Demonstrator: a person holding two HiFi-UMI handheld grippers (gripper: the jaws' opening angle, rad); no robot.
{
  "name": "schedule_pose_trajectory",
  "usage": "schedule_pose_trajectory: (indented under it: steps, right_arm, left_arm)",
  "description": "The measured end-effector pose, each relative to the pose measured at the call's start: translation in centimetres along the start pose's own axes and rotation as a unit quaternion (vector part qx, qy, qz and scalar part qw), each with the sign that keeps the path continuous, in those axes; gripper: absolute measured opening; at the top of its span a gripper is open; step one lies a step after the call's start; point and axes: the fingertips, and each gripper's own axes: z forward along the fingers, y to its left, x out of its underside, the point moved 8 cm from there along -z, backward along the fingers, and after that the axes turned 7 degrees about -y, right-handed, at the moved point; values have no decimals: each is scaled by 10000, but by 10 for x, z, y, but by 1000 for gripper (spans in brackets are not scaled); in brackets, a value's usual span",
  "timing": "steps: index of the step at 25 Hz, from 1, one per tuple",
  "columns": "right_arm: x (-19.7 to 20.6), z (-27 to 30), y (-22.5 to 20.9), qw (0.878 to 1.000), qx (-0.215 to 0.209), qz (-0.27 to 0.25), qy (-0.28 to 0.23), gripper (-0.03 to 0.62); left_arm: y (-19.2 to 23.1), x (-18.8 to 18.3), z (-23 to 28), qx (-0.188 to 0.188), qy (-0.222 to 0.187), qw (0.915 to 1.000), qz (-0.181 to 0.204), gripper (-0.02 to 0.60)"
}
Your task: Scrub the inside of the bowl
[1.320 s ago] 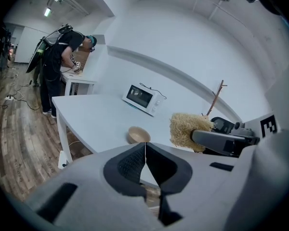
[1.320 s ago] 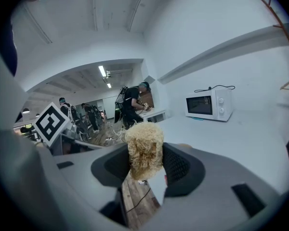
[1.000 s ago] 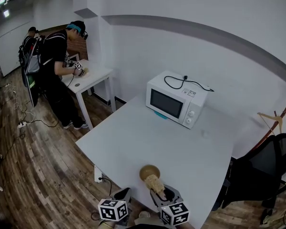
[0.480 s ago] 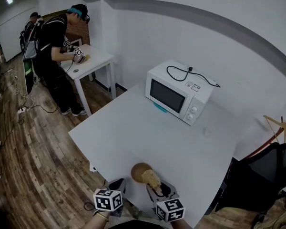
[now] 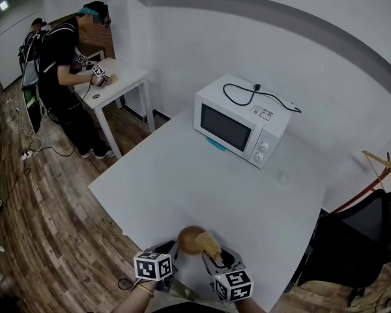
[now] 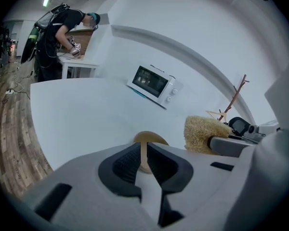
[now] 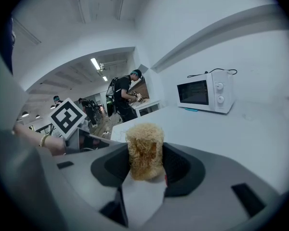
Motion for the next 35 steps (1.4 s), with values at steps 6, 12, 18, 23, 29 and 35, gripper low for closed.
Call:
schedule_pose_trajectory:
  steps: [6,12,18,23,29,35]
  right_arm:
    - [1,4,-2,9999,66,74,54,184]
    - [5,8,-4,9998,98,112,152,184]
    - [5,12,-4,9997,81,77,239,184]
    - [8,16,-3,9994,30,-9,333,184]
    - [14,22,2,9984,-76,-137,550,184]
    - [20,33,8,9960,-108,-393,791,184]
  left_arm:
    - [10,2,24,280,358,9987,-236,130]
    - [23,9,44,235,679,9962,-483,129]
    - [27,11,54,117,822,9955,-449,73]
    - [23,7,52,112,695,9970,-309,38]
    - [13,-1,40,177,482,9987,-67,38]
    - [-2,-8,24,273,201,9994,36,34]
